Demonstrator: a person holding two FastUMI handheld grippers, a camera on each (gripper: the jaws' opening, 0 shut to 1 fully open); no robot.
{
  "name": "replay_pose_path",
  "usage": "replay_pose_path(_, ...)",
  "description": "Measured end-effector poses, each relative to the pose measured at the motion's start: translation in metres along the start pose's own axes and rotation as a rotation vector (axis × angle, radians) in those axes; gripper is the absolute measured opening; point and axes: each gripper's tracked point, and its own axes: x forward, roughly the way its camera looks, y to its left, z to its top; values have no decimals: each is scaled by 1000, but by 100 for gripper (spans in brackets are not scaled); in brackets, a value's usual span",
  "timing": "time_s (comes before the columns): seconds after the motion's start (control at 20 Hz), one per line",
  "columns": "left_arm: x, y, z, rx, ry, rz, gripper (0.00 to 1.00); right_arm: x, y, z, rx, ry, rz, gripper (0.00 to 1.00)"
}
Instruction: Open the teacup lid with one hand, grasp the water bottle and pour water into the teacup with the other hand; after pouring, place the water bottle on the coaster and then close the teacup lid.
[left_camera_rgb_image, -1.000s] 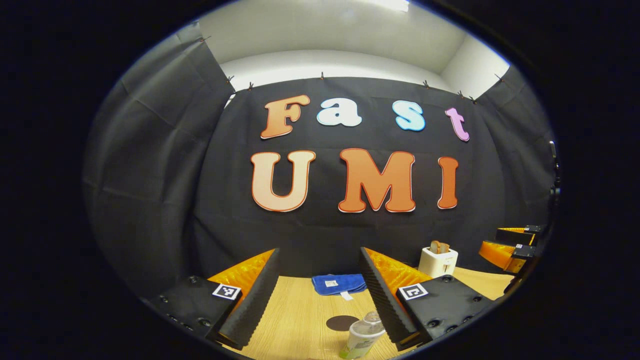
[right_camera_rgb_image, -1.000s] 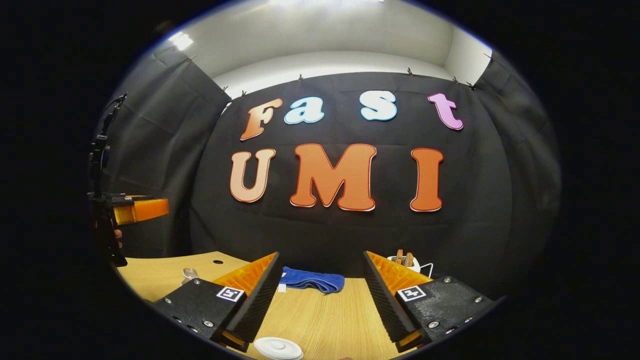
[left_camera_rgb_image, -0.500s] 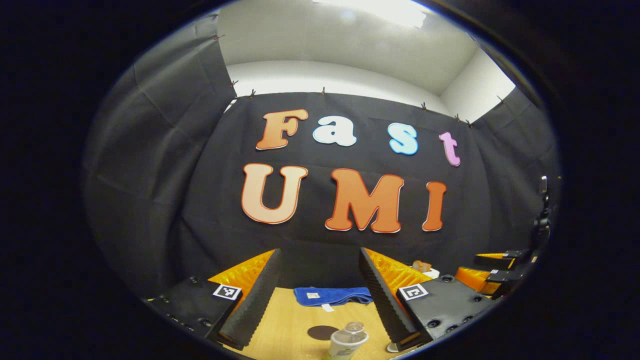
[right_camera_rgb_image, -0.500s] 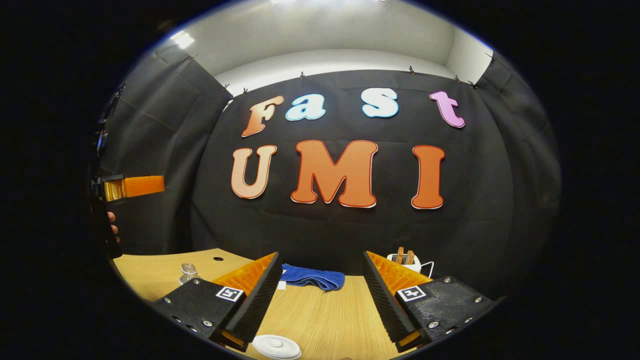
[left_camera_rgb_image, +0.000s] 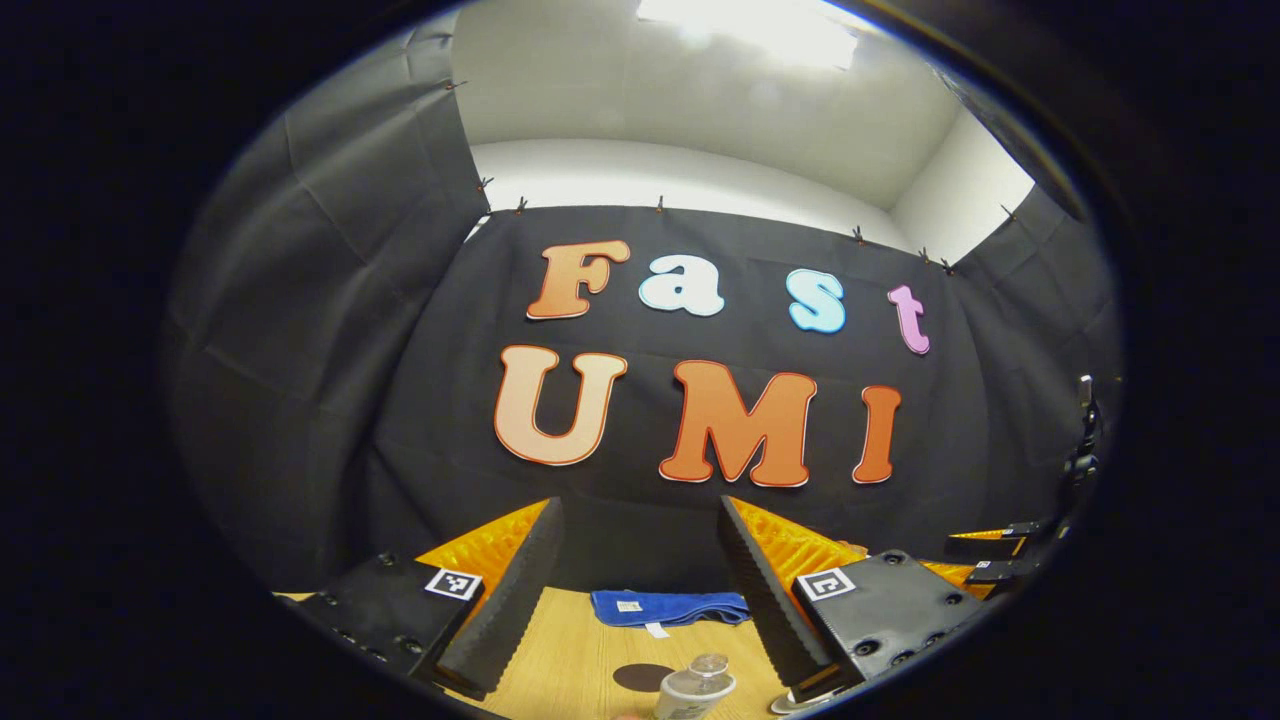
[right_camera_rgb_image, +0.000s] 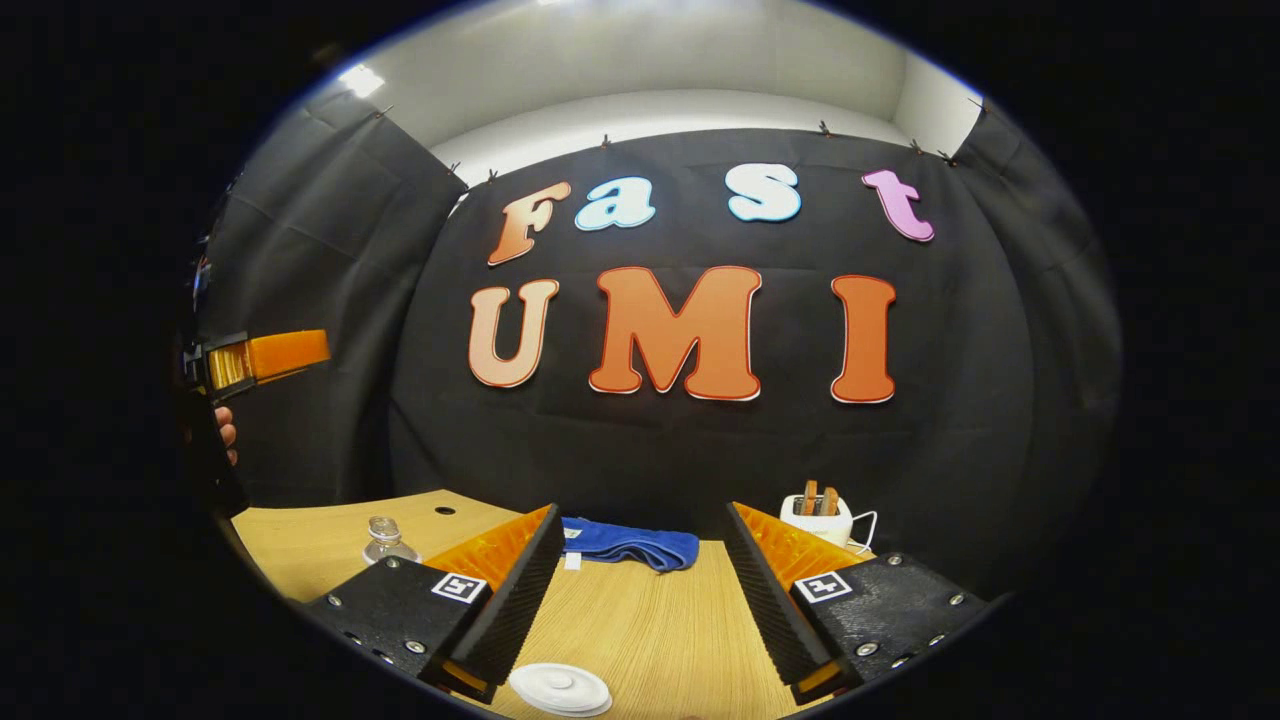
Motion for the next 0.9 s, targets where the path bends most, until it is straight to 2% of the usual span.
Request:
replay_pose_path(0.3, -6, 1, -23, 92, 56, 13, 98, 1, 27, -54, 85, 122, 90, 96)
replay_pose_path(0.45, -11, 0, -37, 119, 88, 9, 98, -3, 34, -76, 77, 168, 111, 96)
replay_pose_path(0.9, -34, 4, -93, 114, 198, -19, 99, -19, 61, -133, 28, 300, 183, 96)
